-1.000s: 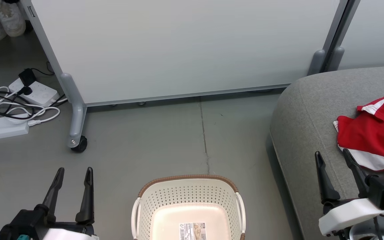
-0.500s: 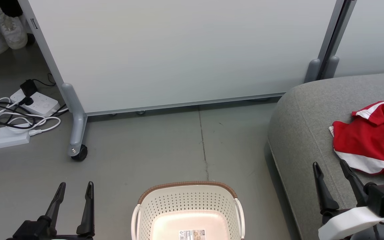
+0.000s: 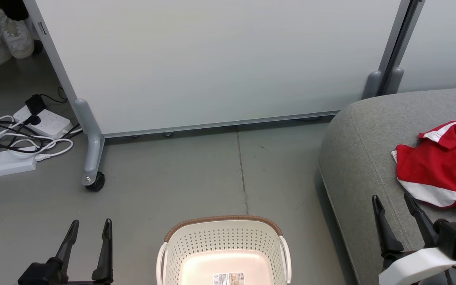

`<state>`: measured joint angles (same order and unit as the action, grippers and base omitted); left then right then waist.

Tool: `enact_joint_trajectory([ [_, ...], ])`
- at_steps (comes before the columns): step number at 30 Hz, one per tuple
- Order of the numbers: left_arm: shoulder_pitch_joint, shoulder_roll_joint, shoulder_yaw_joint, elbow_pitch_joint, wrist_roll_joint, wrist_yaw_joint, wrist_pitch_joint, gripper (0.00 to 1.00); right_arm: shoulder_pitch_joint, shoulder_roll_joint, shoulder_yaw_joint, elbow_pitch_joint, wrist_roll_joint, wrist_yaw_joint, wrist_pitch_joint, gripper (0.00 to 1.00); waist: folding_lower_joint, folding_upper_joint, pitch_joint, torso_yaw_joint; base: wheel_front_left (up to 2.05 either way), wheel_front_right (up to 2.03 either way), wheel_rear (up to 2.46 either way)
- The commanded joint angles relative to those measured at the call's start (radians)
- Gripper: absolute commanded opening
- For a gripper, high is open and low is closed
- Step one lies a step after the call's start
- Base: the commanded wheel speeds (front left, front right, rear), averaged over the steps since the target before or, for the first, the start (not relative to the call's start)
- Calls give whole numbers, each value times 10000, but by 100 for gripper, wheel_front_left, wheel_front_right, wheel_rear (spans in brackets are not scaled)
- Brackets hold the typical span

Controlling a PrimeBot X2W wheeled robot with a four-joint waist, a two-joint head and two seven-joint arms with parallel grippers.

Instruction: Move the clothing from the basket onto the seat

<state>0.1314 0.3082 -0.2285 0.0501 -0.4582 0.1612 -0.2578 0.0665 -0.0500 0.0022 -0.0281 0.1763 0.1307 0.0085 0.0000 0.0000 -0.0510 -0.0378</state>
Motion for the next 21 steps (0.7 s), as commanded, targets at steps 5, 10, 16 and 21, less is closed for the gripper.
enact_joint_trajectory([
  [5, -22, 48, -18, 55, 0, 85, 0, 100, 54, -27, -19, -62, 71, 2, 19, 100, 0, 0, 1, 30, 0, 0, 0],
  [10, 0, -44, -41, 90, -26, 60, 29, 0, 3, 8, 27, 45, 53, 0, 10, 0, 0, 0, -6, 42, 0, 0, 0],
  [16, -211, -289, 186, 457, -749, -122, 308, 0, -165, 41, 27, 470, 966, 0, 24, 0, 0, 0, 19, 55, 0, 0, 0],
  [21, -560, -413, 492, 766, -1504, -324, 609, 0, -446, 36, 35, 783, 1929, 0, 7, 0, 0, 0, 46, 68, 0, 0, 0],
])
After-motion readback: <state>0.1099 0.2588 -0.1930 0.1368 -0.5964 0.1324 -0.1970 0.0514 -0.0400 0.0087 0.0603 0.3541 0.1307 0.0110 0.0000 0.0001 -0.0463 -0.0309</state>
